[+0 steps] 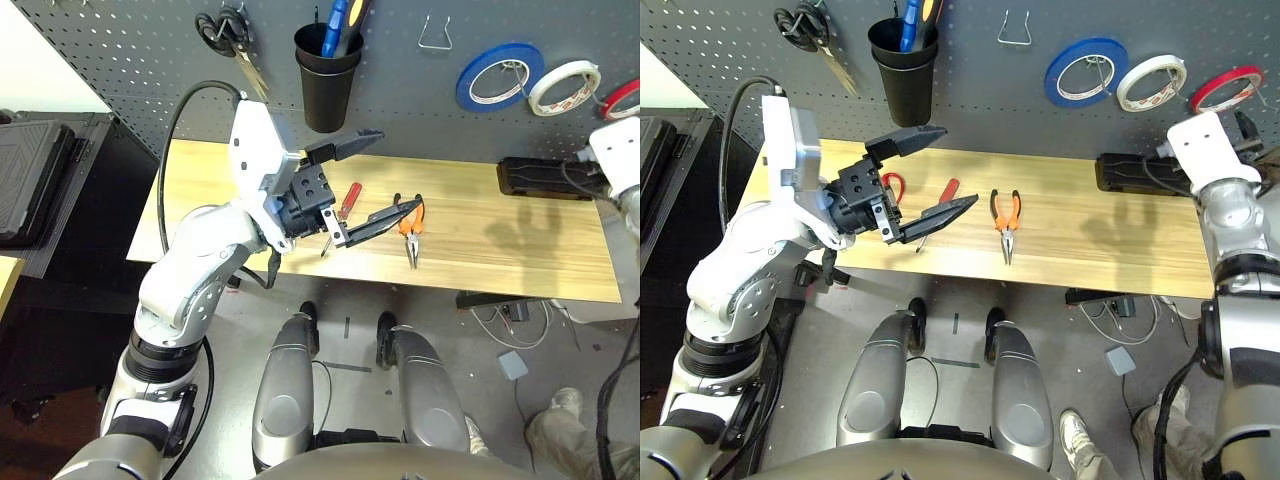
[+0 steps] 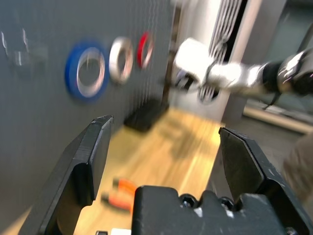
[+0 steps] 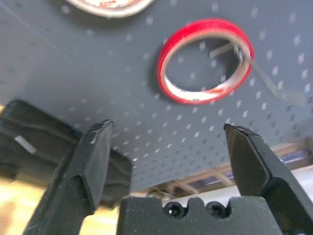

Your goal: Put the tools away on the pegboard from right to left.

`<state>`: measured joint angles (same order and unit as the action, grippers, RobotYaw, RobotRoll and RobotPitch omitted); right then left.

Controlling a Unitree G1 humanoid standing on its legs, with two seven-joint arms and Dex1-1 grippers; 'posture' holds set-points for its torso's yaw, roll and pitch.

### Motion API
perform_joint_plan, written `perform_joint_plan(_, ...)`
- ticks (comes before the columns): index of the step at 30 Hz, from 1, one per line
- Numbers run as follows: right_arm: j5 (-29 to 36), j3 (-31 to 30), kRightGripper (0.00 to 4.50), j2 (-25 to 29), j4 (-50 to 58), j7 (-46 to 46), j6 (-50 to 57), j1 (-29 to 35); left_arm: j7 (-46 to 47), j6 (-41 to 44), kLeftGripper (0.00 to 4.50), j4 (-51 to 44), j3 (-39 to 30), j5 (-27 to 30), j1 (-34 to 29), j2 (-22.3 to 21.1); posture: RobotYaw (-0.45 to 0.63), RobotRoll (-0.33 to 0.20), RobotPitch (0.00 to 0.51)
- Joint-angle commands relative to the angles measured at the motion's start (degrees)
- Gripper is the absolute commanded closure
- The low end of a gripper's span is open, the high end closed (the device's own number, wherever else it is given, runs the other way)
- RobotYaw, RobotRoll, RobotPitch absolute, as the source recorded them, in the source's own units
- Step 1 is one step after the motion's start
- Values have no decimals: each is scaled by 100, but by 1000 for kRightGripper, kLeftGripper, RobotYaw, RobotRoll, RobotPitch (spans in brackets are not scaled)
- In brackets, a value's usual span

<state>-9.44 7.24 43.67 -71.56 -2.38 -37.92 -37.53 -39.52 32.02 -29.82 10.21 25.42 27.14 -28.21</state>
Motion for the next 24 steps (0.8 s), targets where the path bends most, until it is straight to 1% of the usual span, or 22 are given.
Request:
perform_joint_plan(1, 413, 159, 38, -283, 315, 561, -226, 532, -28, 361, 0, 173, 289, -253, -98, -227, 161, 0, 314)
perform_joint_plan(4, 747, 210, 38, -621, 786, 1116, -44, 934, -27, 623, 0, 344, 548, -603, -67, -534, 161, 0, 314)
perform_joint_plan(5, 849, 185, 38, -759, 1057, 1299, 4, 1087, -14, 807, 0, 415, 684, -759, -50, -682, 161, 0, 314)
perform_joint_plan(7, 1123, 143, 38, -1074, 1723, 1672, 407, 1366, -68, 771, 0, 525, 788, -963, -69, -841, 152, 0, 318)
perform_joint_plan(9, 1391, 78, 38, -1395, 2625, 1925, 1111, 1668, -71, 840, 0, 567, 793, -1021, -67, -883, 152, 0, 320)
perform_joint_plan(13, 1632, -80, 38, -1840, 4150, 2081, 2737, 2015, -117, 906, 0, 603, 826, -1121, -67, -898, 156, 0, 323)
perform_joint_plan(16, 1866, -198, 38, -2199, 5127, 1971, 4434, 2014, -78, 968, 0, 632, 841, -1234, -108, -917, 163, 0, 327)
perform_joint_plan(18, 1964, -213, 38, -2386, 5587, 1867, 5255, 1992, -53, 985, 0, 662, 858, -1333, -120, -927, 169, 0, 330)
perform_joint_plan(22, 2080, -234, 38, -2720, 6103, 1569, 6746, 1807, -32, 1089, 0, 723, 914, -1536, -154, -1016, 186, 0, 335)
perform_joint_plan(24, 2105, -152, 38, -2895, 6063, 1291, 7487, 1590, -23, 1183, 0, 716, 913, -1594, -176, -1039, 197, 0, 340)
